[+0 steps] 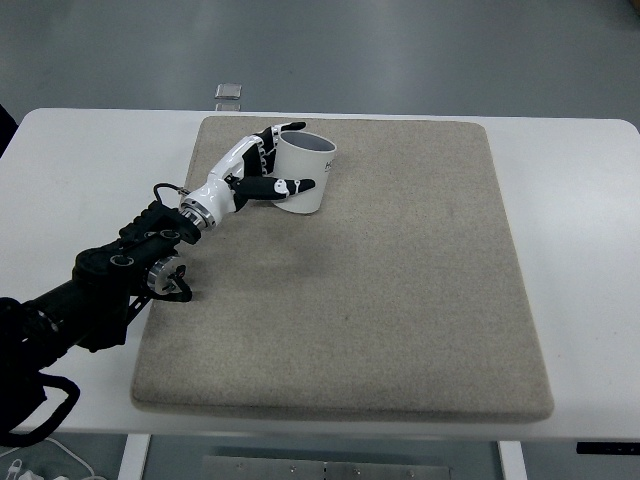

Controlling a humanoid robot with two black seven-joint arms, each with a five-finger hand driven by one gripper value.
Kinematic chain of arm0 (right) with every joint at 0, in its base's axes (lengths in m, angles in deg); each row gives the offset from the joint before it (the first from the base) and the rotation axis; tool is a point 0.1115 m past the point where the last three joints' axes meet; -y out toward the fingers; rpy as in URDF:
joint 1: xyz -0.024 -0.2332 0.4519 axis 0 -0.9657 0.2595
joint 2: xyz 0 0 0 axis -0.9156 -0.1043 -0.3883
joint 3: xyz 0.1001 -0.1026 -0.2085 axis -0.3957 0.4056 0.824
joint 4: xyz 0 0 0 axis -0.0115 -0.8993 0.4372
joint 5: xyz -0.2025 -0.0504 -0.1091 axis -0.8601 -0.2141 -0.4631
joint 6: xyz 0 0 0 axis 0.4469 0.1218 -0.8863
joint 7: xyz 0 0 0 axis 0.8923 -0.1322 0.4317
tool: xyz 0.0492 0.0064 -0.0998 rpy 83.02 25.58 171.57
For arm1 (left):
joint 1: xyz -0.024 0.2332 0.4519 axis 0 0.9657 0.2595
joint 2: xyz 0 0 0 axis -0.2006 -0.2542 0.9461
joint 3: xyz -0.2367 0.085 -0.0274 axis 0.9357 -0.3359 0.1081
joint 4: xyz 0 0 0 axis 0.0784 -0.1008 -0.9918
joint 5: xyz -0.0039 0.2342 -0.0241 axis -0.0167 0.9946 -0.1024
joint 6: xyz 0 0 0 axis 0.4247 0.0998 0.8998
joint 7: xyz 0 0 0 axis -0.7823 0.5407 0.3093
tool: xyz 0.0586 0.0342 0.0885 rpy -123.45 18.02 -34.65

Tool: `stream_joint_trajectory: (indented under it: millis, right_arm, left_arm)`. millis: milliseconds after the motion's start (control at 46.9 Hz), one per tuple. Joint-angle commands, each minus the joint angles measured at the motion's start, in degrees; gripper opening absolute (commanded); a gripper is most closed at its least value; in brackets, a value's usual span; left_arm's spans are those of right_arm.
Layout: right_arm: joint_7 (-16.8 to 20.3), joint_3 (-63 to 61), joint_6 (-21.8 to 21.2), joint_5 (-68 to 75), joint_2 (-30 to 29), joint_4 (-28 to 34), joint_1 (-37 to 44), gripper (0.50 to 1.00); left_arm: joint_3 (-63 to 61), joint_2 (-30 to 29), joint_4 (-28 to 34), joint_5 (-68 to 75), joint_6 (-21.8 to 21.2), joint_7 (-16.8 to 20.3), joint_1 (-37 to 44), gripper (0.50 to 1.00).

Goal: Flip white cup upright
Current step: 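Lower the upright cup onto the pad with the left hand, then open the left hand fingers and lift away from the cup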

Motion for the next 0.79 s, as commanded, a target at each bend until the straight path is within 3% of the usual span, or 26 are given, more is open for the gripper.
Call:
stream_joint_trajectory:
  millis: [0,598,768]
  right_arm:
    - [0.0,0.0,0.0,0.0,0.0,0.0,0.0,0.93]
    - [0.0,0.0,0.0,0.0,0.0,0.0,0.0,0.93]
    - [0.0,0.0,0.0,0.0,0.0,0.0,0.0,0.93]
  left_arm:
    - [0.3,0.0,-0.3,0.0,0.1,0.0,0.0,0.881]
    - [0.5,0.1,-0.4,0.0,0.0,0.0,-0.7,0.887]
    - [0.5,0.1,-0.4,0.0,0.0,0.0,-0.8,0.919]
